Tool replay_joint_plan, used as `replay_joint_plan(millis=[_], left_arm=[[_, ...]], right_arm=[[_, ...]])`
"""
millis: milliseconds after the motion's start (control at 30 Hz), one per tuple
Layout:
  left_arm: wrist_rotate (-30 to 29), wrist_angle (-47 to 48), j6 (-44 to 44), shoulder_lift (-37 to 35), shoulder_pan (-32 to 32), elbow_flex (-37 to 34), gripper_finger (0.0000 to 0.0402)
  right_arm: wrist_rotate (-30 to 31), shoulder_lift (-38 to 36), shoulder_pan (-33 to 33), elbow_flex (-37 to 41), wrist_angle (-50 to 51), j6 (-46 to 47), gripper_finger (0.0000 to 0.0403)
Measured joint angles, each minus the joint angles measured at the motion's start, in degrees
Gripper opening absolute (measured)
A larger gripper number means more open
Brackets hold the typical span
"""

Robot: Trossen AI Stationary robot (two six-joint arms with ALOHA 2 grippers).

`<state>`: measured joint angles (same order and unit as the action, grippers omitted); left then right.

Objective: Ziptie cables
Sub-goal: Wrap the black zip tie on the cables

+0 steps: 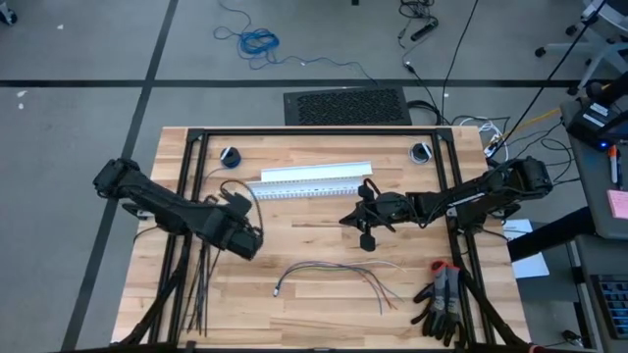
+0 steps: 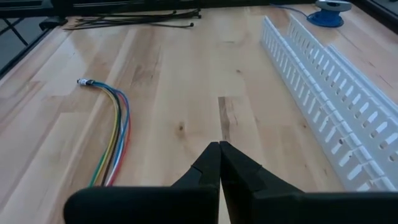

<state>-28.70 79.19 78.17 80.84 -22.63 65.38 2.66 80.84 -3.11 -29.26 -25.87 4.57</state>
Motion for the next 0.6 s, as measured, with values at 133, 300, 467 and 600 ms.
replay_joint_plan(millis=[133,300,467,600], left_arm=[[-8.64,-4.77,-11.19,-0.04,0.00,9.03,0.0011],[-18.65,-19.09,-31.46,-0.09,0.00,14.46,0.0010],[-21.36,-34.29,-50.92,-0.07,0.00,13.35,0.0010],[-21.34,-47.74,-62.63,-0.07,0.00,8.89,0.0010]], right_arm=[[-3.92,0.00,0.00,0.00,-0.31,0.16,0.0001],[-12.17,0.00,-1.57,0.00,-3.34,-0.39,0.0001],[-21.91,-0.02,-4.32,0.00,-4.67,-2.97,0.0001],[-26.35,-2.79,-5.93,0.00,-4.91,-3.62,0.0001]])
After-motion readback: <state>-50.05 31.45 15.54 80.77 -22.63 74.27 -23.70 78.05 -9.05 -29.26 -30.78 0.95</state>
